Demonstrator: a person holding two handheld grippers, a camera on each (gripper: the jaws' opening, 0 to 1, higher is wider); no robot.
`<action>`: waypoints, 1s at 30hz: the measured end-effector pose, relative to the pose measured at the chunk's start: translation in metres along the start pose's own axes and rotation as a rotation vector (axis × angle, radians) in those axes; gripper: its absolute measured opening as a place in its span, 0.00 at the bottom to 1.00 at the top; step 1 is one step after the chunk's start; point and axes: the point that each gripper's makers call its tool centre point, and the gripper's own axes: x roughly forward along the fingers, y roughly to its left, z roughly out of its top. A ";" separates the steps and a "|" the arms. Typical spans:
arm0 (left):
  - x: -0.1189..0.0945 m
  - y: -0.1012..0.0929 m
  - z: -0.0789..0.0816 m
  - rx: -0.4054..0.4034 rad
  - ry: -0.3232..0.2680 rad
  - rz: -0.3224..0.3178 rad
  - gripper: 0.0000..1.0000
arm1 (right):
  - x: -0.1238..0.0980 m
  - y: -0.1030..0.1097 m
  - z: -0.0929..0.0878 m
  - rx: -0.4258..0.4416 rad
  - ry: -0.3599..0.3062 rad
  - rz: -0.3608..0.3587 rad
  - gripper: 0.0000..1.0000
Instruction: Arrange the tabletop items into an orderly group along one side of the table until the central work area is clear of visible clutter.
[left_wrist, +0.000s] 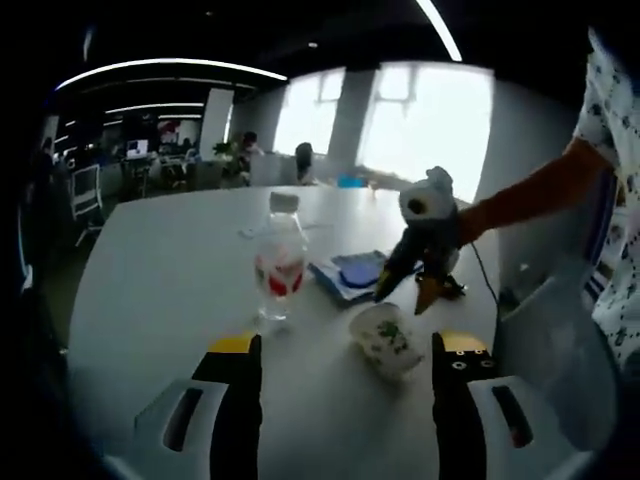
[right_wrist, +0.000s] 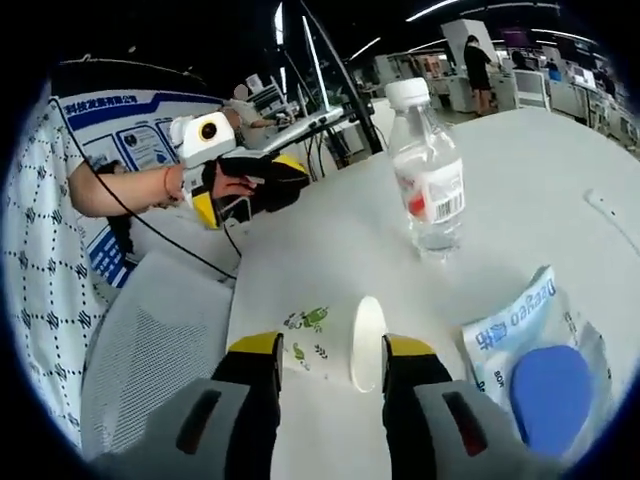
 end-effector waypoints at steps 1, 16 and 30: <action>0.000 0.000 0.000 -0.002 -0.001 0.002 0.65 | 0.001 0.000 0.000 0.001 0.000 0.002 0.35; -0.002 0.000 -0.001 -0.011 -0.008 0.009 0.63 | 0.011 0.004 0.000 0.038 0.006 0.064 0.18; -0.002 -0.003 -0.005 -0.014 -0.005 0.004 0.62 | 0.010 0.015 0.001 0.026 0.006 0.110 0.07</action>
